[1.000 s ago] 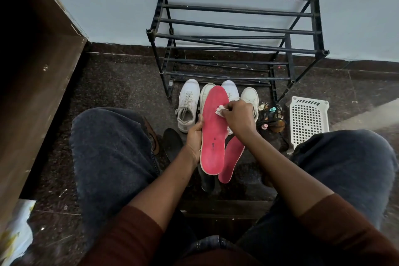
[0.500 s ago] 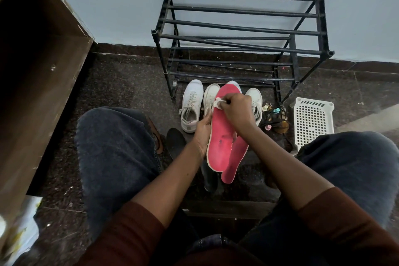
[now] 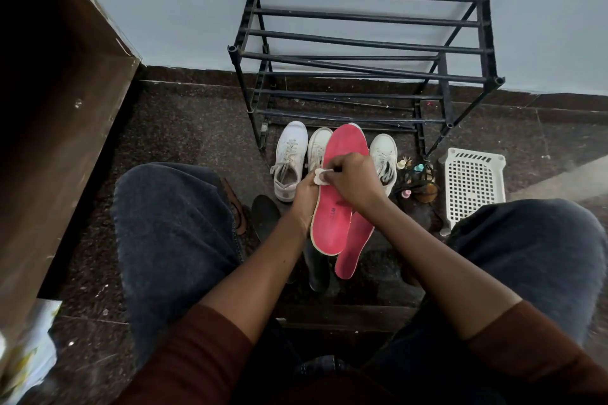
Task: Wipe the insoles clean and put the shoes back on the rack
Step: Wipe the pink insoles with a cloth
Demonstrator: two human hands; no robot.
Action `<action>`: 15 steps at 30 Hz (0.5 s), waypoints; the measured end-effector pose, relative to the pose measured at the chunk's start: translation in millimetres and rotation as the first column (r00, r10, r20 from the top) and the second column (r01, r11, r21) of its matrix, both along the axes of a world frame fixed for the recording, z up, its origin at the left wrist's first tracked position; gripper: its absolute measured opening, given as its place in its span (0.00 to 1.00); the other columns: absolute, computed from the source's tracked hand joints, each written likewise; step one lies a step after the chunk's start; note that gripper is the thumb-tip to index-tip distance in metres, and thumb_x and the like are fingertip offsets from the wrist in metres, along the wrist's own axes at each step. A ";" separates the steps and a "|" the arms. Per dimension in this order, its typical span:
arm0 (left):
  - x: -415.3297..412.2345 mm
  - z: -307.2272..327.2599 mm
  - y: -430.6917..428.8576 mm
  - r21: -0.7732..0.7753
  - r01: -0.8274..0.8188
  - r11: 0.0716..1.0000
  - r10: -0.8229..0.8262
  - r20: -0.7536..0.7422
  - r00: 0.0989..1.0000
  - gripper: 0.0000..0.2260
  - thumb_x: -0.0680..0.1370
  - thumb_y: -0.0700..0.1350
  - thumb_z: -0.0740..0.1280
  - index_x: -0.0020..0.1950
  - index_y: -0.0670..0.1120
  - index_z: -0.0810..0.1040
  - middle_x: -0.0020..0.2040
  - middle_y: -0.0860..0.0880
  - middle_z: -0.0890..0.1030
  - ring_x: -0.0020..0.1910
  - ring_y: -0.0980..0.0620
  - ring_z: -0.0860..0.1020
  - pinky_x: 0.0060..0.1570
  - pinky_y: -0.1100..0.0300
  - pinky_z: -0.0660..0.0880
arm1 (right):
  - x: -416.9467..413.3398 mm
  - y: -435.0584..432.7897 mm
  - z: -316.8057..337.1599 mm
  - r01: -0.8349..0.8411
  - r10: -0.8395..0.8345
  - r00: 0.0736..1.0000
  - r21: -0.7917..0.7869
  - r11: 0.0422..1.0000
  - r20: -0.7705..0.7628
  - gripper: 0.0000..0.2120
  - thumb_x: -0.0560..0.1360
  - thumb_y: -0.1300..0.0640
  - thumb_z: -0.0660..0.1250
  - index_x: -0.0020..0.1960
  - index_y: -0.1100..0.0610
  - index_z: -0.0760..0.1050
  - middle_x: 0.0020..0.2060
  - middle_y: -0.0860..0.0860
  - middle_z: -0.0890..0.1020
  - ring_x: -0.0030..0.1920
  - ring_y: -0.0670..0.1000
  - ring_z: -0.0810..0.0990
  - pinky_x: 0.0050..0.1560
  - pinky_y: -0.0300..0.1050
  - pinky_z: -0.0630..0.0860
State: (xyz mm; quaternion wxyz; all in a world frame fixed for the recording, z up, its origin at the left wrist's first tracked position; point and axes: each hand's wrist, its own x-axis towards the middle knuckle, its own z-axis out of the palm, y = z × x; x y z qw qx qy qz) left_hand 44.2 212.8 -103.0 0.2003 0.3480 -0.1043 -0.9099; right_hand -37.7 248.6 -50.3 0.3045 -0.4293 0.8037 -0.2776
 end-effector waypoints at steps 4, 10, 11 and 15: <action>5.8 4.2 -4.5 0.012 0.018 1.000 -0.018 -0.049 0.999 0.29 0.83 0.48 0.47 0.38 0.42 0.84 0.36 0.45 0.83 0.36 0.49 0.83 0.37 0.59 0.80 | -1.7 -14.2 -5.6 0.046 -0.052 0.994 -0.070 0.997 -0.093 0.07 0.73 0.61 0.66 0.48 0.62 0.81 0.40 0.59 0.83 0.42 0.56 0.80 0.40 0.42 0.73; 8.8 11.5 1.4 0.019 0.168 0.986 -0.168 -0.021 0.986 0.21 0.82 0.56 0.48 0.55 0.45 0.76 0.45 0.47 0.83 0.45 0.48 0.80 0.44 0.57 0.78 | -16.3 -20.8 -7.1 0.087 -0.092 0.986 -0.047 0.995 -0.137 0.07 0.74 0.61 0.66 0.47 0.63 0.81 0.42 0.60 0.83 0.44 0.56 0.80 0.42 0.40 0.68; 8.0 12.0 0.6 0.012 0.159 0.987 -0.158 -0.024 0.987 0.21 0.82 0.55 0.48 0.54 0.44 0.76 0.44 0.46 0.83 0.44 0.47 0.81 0.42 0.56 0.79 | -15.4 -17.8 -5.4 0.059 -0.063 0.991 -0.038 0.998 -0.121 0.07 0.74 0.61 0.66 0.48 0.62 0.81 0.42 0.59 0.83 0.42 0.54 0.79 0.40 0.38 0.68; 2.4 12.1 -4.9 -0.037 0.037 0.999 -0.036 0.020 0.999 0.20 0.83 0.52 0.49 0.52 0.40 0.74 0.42 0.42 0.82 0.42 0.46 0.82 0.44 0.54 0.79 | -0.6 5.8 1.6 -0.062 0.061 0.997 -0.024 0.998 -0.039 0.05 0.73 0.60 0.68 0.46 0.59 0.82 0.36 0.55 0.82 0.34 0.48 0.75 0.32 0.35 0.65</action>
